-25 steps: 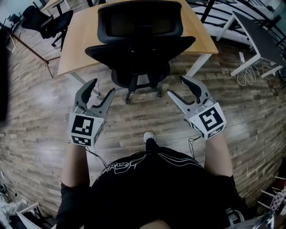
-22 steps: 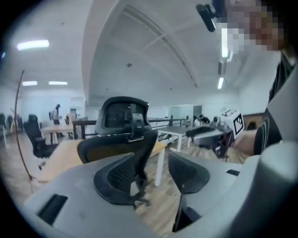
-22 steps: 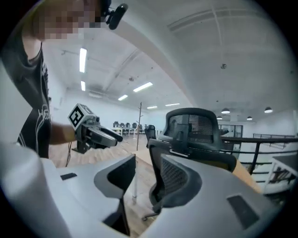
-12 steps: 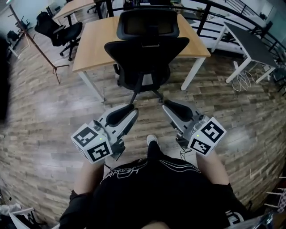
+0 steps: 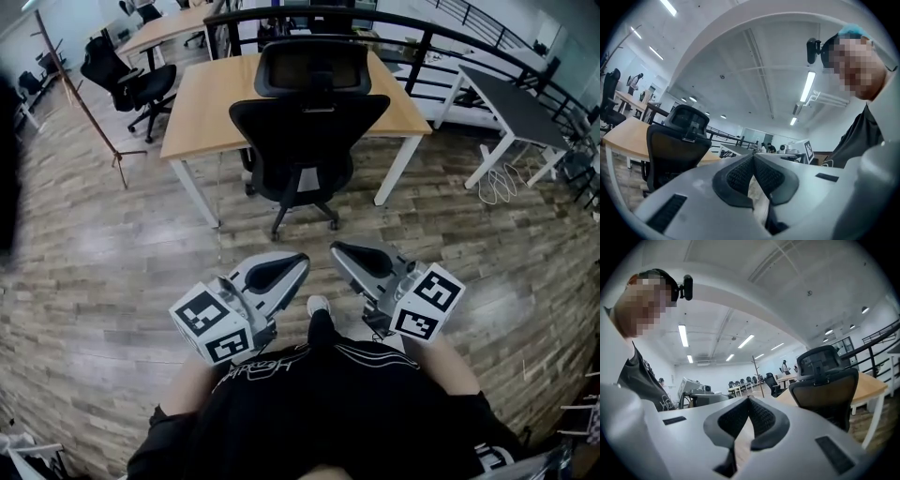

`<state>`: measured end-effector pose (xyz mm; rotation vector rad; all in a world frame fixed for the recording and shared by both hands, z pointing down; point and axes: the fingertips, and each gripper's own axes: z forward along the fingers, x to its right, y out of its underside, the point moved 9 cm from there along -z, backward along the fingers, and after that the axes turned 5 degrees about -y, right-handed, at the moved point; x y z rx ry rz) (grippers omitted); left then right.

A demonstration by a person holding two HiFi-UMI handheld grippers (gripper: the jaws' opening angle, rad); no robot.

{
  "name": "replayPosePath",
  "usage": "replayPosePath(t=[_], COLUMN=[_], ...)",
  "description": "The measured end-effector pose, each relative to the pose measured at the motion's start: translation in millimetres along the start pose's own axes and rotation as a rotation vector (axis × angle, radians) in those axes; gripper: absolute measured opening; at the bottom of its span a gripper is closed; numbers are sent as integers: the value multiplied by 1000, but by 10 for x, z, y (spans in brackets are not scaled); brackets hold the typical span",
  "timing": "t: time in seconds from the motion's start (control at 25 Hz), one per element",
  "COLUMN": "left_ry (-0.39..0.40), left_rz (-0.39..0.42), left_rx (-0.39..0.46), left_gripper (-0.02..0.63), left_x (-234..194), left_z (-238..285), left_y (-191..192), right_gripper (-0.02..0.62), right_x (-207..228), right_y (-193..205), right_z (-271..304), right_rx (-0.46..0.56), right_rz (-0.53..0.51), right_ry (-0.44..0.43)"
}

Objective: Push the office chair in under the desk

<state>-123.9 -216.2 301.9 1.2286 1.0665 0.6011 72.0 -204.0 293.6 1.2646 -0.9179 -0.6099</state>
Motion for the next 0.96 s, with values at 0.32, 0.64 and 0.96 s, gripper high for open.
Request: replayPosePath(t=[0.32,0.64,0.96], left_ry=[4,-21,-41], left_rz=[-55,-57,-53], left_rx=[16,20,7], left_gripper=[8,8,8], left_x=[2,-63,-145], left_z=[-92,-116,-45], left_y=[-8,-23,24], right_gripper=[40,39,40], right_x=[-105,-81,13], right_y=[3,5,17], right_z=[22,39,43], right_rx=[-21,-25,-23], right_rz=[-35,-36,-37], right_ry=[-2,-3,2])
